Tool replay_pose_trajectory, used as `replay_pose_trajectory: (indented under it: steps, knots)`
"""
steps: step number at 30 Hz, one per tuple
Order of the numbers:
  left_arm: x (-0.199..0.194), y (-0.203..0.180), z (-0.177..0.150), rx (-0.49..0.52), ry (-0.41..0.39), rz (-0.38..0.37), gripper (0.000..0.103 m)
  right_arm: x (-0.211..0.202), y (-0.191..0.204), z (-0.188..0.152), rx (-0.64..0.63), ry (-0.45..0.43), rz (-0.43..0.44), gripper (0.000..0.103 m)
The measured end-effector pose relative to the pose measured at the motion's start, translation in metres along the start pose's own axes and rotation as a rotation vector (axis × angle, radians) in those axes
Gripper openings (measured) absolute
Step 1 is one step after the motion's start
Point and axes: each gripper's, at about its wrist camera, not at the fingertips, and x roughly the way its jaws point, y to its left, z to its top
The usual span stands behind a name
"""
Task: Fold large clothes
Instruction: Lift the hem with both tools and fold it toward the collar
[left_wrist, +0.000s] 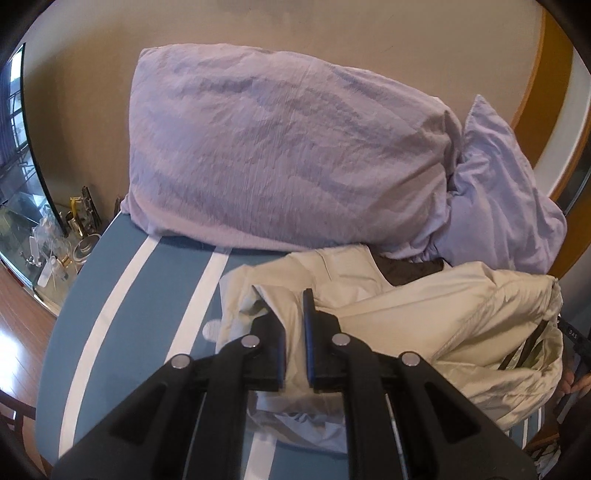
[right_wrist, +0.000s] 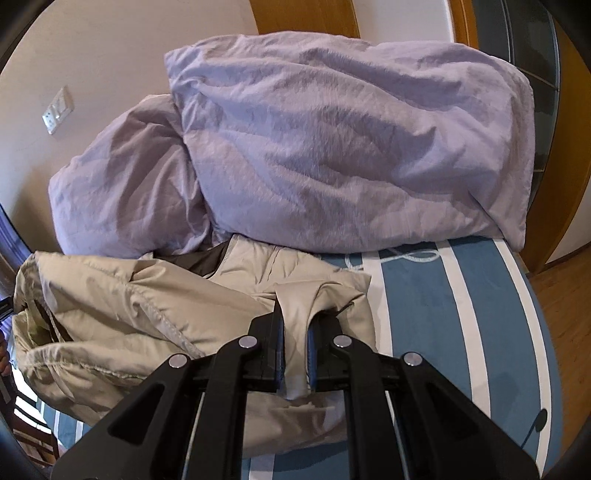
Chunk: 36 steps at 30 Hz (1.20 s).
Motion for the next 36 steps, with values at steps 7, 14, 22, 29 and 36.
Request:
replay_pose_trajectory:
  steps: [7, 14, 22, 29, 36]
  knots:
    - [0.043, -0.003, 0.024, -0.024, 0.045, 0.03, 0.009, 0.042, -0.006, 0.017, 0.054, 0.039, -0.024, 0.01]
    - [0.092, 0.002, 0.038, -0.064, 0.108, 0.061, 0.01, 0.092, -0.011, 0.027, 0.095, 0.104, -0.05, 0.01]
    - [0.145, 0.008, 0.042, -0.095, 0.186, 0.102, 0.014, 0.14, -0.019, 0.026, 0.145, 0.18, -0.059, 0.011]
    - [0.175, 0.01, 0.042, -0.12, 0.25, 0.102, 0.024, 0.147, -0.034, 0.026, 0.231, 0.205, -0.009, 0.019]
    - [0.148, 0.009, 0.063, -0.105, 0.157, 0.111, 0.071, 0.107, -0.039, 0.036, 0.226, 0.112, -0.054, 0.054]
